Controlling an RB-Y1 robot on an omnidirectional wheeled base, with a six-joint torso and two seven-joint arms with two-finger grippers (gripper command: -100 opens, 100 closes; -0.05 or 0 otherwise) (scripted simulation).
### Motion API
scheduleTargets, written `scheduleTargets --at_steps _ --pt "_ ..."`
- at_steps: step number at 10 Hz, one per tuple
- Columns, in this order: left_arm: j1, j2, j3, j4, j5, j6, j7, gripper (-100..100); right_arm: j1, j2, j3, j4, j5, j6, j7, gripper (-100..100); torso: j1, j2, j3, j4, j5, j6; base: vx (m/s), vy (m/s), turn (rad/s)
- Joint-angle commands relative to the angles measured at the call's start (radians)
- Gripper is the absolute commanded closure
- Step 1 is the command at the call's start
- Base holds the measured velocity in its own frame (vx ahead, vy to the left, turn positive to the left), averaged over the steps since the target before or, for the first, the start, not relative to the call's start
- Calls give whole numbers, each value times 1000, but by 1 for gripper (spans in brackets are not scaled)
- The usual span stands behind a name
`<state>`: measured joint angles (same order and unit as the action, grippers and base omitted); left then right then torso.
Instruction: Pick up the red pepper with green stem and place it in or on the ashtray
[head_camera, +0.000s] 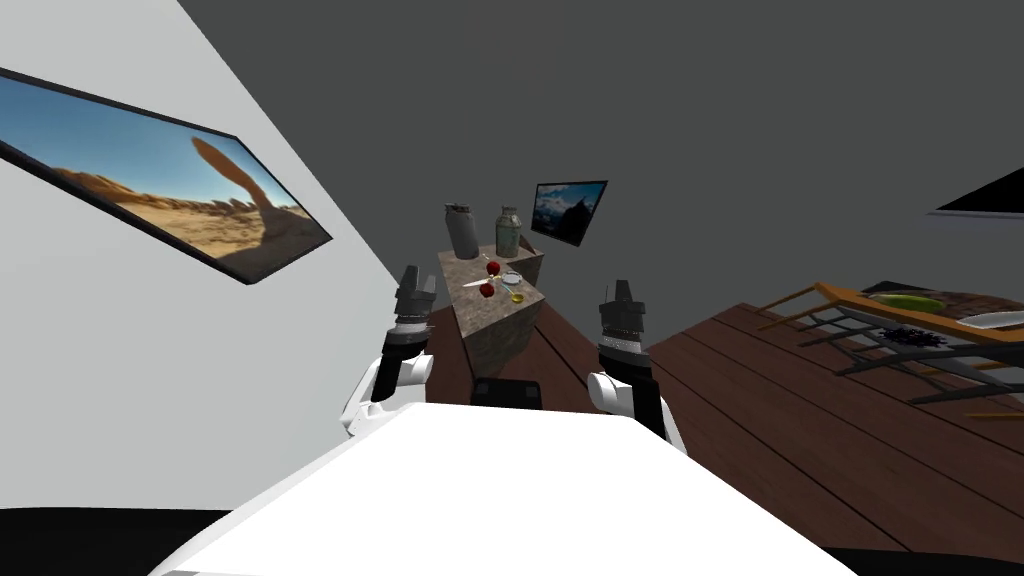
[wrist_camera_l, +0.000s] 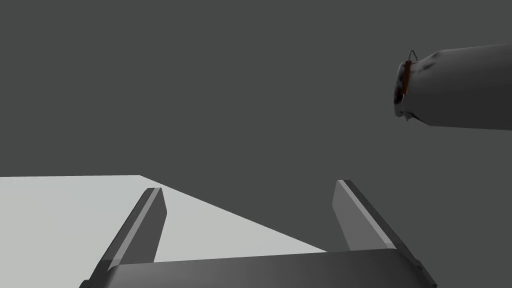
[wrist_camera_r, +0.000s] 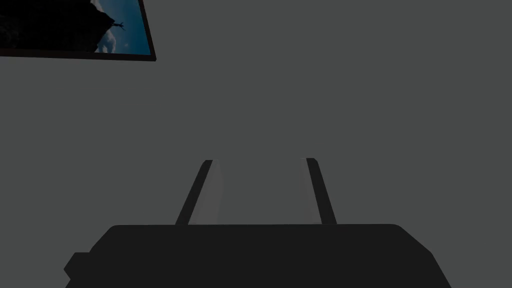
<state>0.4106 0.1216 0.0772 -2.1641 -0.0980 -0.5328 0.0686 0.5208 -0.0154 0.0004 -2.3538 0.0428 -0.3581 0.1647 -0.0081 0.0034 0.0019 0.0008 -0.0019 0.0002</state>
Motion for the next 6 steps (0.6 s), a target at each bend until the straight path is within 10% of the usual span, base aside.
scheduleTargets --at_steps 1,6 --pt "-33 8 10 36 0 38 11 -100 0 0 0 0 0 0 0 0 0 0 0 0 0 0 -52 -136 -142" --pt "-125 15 28 154 -5 131 36 -100 0 0 0 0 0 0 0 0 -2 -1 -1 0 0 0 -32 -136 -140"
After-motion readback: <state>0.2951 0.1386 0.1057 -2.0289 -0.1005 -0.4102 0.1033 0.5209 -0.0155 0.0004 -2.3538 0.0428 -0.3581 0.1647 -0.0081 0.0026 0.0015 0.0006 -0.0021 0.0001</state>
